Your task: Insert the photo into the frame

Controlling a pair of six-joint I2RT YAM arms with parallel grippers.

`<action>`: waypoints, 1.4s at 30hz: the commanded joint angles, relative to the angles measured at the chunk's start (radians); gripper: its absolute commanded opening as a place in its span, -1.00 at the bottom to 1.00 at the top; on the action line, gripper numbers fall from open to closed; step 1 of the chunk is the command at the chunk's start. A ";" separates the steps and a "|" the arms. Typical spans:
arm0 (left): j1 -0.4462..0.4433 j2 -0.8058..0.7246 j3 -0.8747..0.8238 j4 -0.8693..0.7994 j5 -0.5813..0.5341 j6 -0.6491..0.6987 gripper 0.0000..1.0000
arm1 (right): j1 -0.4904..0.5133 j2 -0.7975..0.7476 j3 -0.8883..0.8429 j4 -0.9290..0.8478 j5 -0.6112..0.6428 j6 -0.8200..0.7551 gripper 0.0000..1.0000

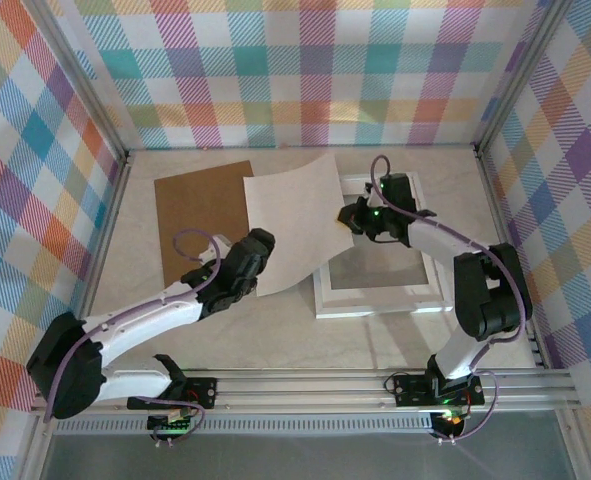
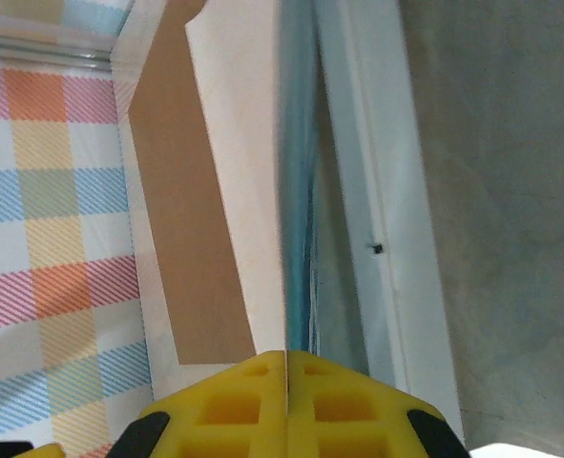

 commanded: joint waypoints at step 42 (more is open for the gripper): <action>0.329 0.190 0.136 0.051 0.435 0.653 0.99 | -0.202 -0.347 -0.130 -0.512 0.689 -0.505 -1.00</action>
